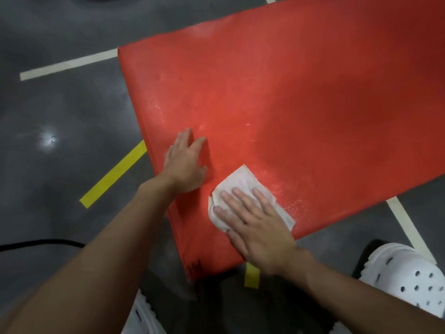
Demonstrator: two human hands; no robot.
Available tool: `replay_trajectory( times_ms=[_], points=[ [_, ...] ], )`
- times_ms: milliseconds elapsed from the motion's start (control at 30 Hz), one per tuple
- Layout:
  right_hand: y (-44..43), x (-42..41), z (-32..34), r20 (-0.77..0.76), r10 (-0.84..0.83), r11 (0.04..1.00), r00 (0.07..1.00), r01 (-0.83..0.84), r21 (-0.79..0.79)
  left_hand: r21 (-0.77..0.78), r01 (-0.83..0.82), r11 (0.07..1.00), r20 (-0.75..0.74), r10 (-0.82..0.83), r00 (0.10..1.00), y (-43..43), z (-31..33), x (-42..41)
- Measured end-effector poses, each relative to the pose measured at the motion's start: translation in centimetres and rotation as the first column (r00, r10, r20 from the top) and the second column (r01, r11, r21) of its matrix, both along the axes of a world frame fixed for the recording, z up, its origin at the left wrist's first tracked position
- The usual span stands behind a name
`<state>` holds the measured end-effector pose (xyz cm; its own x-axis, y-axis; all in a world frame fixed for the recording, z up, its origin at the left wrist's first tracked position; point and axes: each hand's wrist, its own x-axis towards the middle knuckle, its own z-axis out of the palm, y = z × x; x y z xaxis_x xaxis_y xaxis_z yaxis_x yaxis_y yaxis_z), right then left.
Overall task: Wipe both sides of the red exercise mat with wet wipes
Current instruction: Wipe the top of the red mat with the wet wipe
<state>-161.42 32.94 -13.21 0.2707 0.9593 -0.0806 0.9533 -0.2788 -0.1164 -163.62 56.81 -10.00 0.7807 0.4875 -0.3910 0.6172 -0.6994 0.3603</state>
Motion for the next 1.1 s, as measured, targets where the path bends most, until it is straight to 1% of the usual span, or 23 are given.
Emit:
replay_trajectory(
  times_ms=[100,133,167,233,267,300,367,400,433,533,567,600,667,700,733,767,833,867,900,967,1000,1033,1100],
  points=[
    [1.1,-0.3,0.4,-0.003,-0.325,0.945,0.946,0.324,-0.050,0.074,-0.095,0.993,-0.009,0.096,0.995,0.2,-0.3,-1.4],
    [1.6,-1.7,0.3,-0.028,-0.331,0.943,0.943,0.330,-0.044,0.083,-0.088,0.993,-0.011,0.089,0.996,0.1,-0.4,-1.7],
    [1.8,-2.8,0.1,-0.048,-0.240,0.971,0.970,0.239,-0.021,0.082,-0.083,0.993,-0.002,0.084,0.996,0.1,-0.4,-1.9],
    [1.6,-2.1,-0.1,-0.034,0.049,0.999,0.998,-0.049,0.009,0.079,-0.096,0.992,0.026,0.094,0.995,0.5,-0.3,-2.0],
    [1.8,-0.6,0.0,-0.007,0.097,0.995,0.995,-0.097,-0.003,0.077,-0.107,0.991,0.036,0.104,0.994,0.8,-0.2,-2.0],
    [2.1,0.8,0.2,0.014,0.058,0.998,0.998,-0.058,-0.025,0.073,-0.118,0.990,0.043,0.115,0.992,1.0,-0.2,-2.1],
    [3.1,1.5,0.7,0.019,-0.204,0.977,0.979,0.205,-0.059,0.071,-0.128,0.989,0.056,0.124,0.991,1.2,-0.2,-2.3],
    [3.5,0.5,0.7,0.016,-0.266,0.961,0.964,0.267,-0.072,0.074,-0.136,0.988,0.064,0.131,0.989,1.2,-0.2,-2.4],
    [3.9,-0.8,0.5,-0.003,-0.245,0.968,0.970,0.244,-0.067,0.075,-0.150,0.986,0.073,0.144,0.987,1.1,-0.2,-2.3],
    [4.0,0.4,0.3,0.000,0.077,0.996,0.997,-0.077,-0.044,0.057,-0.192,0.980,0.098,0.186,0.978,1.2,-0.2,-1.9],
    [4.3,2.0,0.3,0.012,0.080,0.995,0.997,-0.080,-0.053,0.053,-0.192,0.980,0.103,0.186,0.977,1.4,-0.1,-1.9],
    [4.8,3.2,0.6,0.018,0.009,0.997,1.000,-0.008,-0.071,0.049,-0.190,0.980,0.110,0.184,0.977,1.6,-0.1,-2.0],
    [6.0,3.1,0.7,0.040,-0.245,0.963,0.969,0.248,-0.102,0.038,-0.196,0.980,0.139,0.189,0.972,2.1,-0.2,-2.2],
    [6.5,1.8,0.5,0.039,-0.299,0.948,0.953,0.301,-0.104,0.031,-0.201,0.979,0.156,0.194,0.968,2.2,-0.4,-2.4],
    [7.0,0.4,0.3,0.023,-0.279,0.955,0.960,0.280,-0.095,0.028,-0.202,0.979,0.172,0.194,0.966,2.3,-0.5,-2.5],
    [7.1,-0.4,0.2,0.011,-0.195,0.977,0.981,0.196,-0.082,0.028,-0.196,0.980,0.183,0.188,0.965,2.3,-0.6,-2.6],
    [7.0,1.0,0.1,0.010,0.010,0.997,1.000,-0.009,-0.075,0.019,-0.183,0.983,0.198,0.175,0.964,2.5,-0.8,-2.8],
    [7.2,2.5,0.1,0.029,0.033,0.997,0.999,-0.031,-0.074,0.012,-0.180,0.984,0.205,0.174,0.963,2.7,-0.7,-3.0],
    [7.8,3.7,0.5,0.038,-0.024,0.996,0.999,0.027,-0.084,0.004,-0.178,0.984,0.210,0.173,0.962,3.0,-0.6,-3.2],
    [8.7,3.6,0.5,0.042,-0.282,0.956,0.958,0.285,-0.072,-0.014,-0.164,0.986,0.203,0.164,0.965,3.2,-0.5,-3.3],
    [9.2,2.2,0.3,0.039,-0.322,0.944,0.946,0.324,-0.065,-0.018,-0.164,0.986,0.203,0.164,0.965,3.2,-0.4,-3.3],
    [9.6,0.8,0.2,0.029,-0.272,0.960,0.962,0.274,-0.058,-0.017,-0.169,0.985,0.211,0.169,0.963,3.3,-0.4,-3.3],
    [9.3,0.6,-0.2,0.036,-0.007,0.998,0.999,0.009,-0.054,-0.025,-0.171,0.985,0.219,0.172,0.960,3.4,-0.2,-3.1]
  ],
)
